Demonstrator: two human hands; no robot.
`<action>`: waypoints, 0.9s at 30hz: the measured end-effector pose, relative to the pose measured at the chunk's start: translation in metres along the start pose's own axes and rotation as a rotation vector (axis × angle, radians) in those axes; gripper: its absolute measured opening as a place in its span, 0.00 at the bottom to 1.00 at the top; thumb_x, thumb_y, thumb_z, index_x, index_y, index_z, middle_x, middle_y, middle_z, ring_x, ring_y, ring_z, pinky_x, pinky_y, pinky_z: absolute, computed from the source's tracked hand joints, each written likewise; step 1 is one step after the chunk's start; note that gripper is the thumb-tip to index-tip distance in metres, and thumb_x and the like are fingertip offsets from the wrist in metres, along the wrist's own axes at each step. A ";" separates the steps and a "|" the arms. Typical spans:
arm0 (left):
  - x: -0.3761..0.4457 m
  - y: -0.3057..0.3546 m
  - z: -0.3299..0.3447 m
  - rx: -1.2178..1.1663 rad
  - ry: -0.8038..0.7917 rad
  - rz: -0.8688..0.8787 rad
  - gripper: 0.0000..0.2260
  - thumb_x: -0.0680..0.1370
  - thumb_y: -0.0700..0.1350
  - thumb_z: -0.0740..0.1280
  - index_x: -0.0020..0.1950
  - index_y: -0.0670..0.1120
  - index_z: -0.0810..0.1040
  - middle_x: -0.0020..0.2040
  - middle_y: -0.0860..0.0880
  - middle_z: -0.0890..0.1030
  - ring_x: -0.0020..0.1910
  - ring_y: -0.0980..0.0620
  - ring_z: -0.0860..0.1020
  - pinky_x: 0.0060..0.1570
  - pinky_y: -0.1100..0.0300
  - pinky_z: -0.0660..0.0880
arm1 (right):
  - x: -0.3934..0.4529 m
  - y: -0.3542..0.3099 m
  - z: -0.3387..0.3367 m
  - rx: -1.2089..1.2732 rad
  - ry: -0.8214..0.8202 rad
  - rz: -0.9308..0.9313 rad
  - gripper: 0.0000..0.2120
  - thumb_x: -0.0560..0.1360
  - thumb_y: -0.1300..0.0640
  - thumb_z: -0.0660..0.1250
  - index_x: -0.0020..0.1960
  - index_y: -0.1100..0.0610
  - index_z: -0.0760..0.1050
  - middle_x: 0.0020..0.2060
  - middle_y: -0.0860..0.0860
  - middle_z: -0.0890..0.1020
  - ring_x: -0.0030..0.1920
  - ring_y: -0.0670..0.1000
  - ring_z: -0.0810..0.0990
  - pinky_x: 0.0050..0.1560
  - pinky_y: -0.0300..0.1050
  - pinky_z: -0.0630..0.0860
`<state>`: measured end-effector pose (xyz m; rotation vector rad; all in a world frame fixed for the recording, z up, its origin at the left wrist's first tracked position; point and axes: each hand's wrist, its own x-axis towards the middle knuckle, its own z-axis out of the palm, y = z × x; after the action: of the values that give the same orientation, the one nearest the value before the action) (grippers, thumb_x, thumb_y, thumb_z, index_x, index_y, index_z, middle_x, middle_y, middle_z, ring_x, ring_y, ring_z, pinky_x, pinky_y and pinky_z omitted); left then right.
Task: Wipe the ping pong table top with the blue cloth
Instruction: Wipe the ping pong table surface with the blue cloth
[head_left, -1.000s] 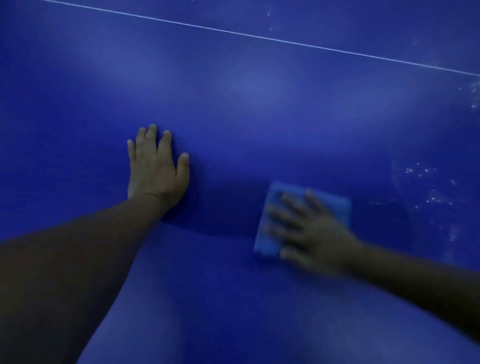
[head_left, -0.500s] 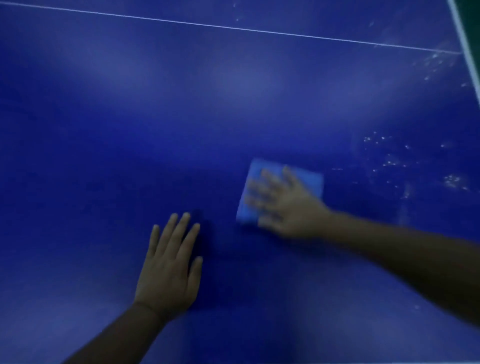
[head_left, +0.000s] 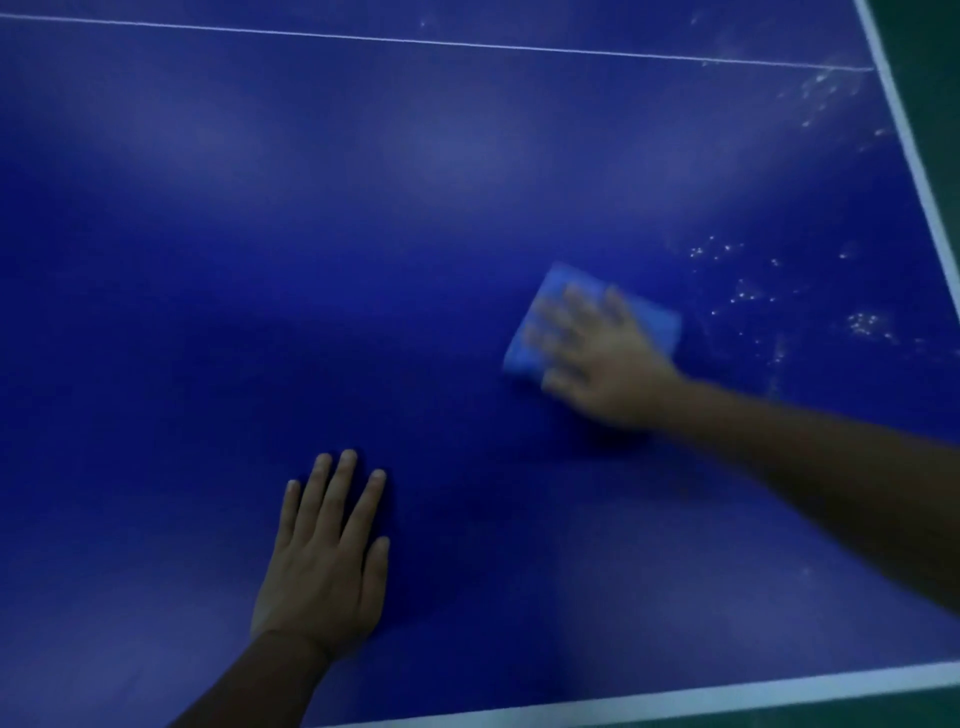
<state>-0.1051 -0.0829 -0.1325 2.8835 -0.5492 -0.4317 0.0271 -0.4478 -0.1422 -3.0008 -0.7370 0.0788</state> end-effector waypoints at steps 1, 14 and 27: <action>0.000 0.001 0.000 -0.005 0.005 0.002 0.28 0.83 0.57 0.41 0.78 0.44 0.60 0.80 0.41 0.57 0.80 0.41 0.52 0.75 0.43 0.47 | 0.021 0.029 -0.006 -0.002 0.007 0.205 0.31 0.79 0.37 0.47 0.78 0.48 0.63 0.79 0.54 0.61 0.79 0.63 0.56 0.74 0.73 0.51; -0.002 -0.004 -0.001 -0.104 0.071 0.017 0.27 0.81 0.55 0.54 0.78 0.47 0.63 0.80 0.45 0.57 0.80 0.45 0.50 0.76 0.44 0.47 | 0.043 -0.067 -0.001 0.050 -0.001 0.022 0.27 0.82 0.38 0.49 0.78 0.44 0.61 0.80 0.50 0.59 0.80 0.61 0.54 0.74 0.72 0.48; -0.113 -0.045 0.016 -0.210 0.271 -0.536 0.28 0.79 0.54 0.54 0.74 0.39 0.69 0.77 0.41 0.64 0.78 0.42 0.57 0.77 0.46 0.46 | 0.150 -0.143 -0.001 0.031 -0.113 -0.191 0.28 0.81 0.37 0.47 0.80 0.41 0.55 0.81 0.46 0.53 0.81 0.56 0.48 0.75 0.67 0.41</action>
<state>-0.1958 -0.0007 -0.1295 2.7812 0.3034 -0.1440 0.0943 -0.2516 -0.1385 -2.8987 -1.0194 0.2510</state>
